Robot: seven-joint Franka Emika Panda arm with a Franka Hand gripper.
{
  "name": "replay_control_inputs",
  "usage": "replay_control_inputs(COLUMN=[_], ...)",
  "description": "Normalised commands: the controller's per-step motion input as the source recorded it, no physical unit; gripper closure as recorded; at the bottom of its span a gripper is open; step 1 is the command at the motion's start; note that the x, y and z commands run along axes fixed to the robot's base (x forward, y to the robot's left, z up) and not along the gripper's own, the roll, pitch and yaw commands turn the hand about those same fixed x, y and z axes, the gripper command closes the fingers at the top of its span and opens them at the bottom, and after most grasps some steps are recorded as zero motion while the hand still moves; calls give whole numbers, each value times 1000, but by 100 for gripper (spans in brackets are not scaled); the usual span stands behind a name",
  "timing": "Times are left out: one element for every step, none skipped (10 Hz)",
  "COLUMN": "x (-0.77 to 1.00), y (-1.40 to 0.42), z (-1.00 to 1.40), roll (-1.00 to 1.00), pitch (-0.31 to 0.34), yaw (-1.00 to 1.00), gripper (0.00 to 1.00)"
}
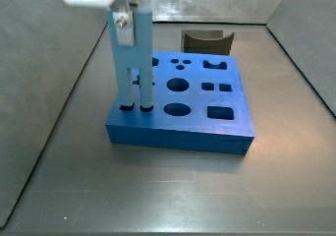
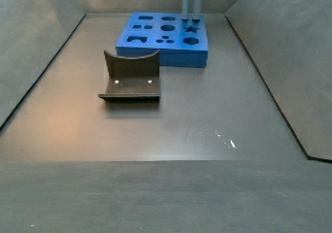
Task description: Insert the square-circle object.
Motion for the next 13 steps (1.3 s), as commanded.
replay_control_inputs(x=[-11,0,0,0,0,0,0,0,0,0,0,-9,0], y=[-177,-123,-60,0,0,0,-3,-11,-6,0,0,0,0], z=[-246,-289,-317,-417,-560,-597,-423,-406,-429,-429,-291,0,0], roll=[89,91,106,126,81,0,0,0,-4,-14,-46,0,0], pitch=[0,0,0,0,0,-19,-1,-7,-11,-23,-20,-6,0], yaw=[0,0,0,0,-40,-26,-40,-57,-54,-49,-37,0,0], gripper=[100,100,100,100,100,100,100,100,100,100,100,100,100])
